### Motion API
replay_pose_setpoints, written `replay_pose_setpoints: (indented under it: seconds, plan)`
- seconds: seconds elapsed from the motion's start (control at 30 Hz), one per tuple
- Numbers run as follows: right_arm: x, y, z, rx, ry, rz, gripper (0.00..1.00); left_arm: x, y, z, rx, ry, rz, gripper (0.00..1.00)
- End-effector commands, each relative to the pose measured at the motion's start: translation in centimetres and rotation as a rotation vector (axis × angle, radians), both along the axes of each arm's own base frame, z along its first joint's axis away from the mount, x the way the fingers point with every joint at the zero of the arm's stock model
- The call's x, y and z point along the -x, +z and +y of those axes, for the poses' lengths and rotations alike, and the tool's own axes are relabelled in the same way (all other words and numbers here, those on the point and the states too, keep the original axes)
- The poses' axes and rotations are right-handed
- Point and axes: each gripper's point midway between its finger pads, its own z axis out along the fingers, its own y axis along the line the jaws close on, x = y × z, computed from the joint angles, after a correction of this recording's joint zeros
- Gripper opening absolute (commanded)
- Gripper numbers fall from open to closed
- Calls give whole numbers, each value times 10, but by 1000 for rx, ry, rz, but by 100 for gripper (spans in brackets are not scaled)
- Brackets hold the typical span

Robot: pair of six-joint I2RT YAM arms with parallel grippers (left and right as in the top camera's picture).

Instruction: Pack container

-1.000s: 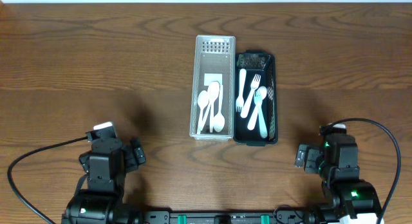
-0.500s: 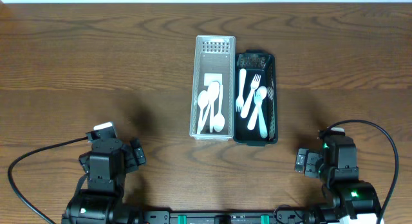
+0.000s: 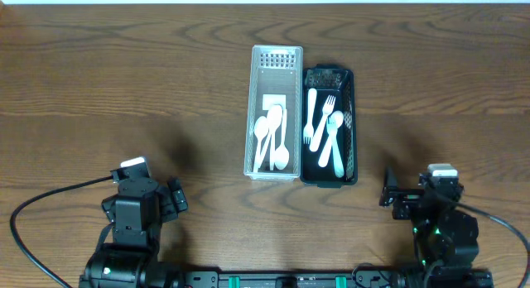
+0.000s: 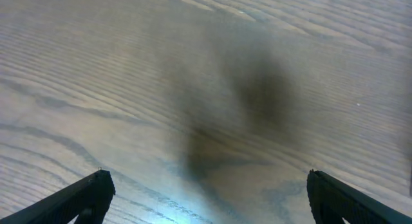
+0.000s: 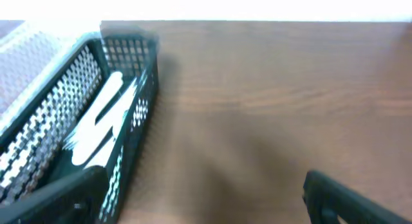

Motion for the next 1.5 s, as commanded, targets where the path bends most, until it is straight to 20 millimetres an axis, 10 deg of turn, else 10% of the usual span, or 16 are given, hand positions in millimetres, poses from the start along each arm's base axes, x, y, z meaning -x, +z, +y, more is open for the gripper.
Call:
replay_pose_setpoints:
  seconds: [0.0,1.47]
  plan:
    - [-10,-6,6,81,54,-90,99,0,-1,1,-11,-2,7,98]
    - [-21,-1,-5,143,-3,-265,99,7,0,5,-11,16,-3,98]
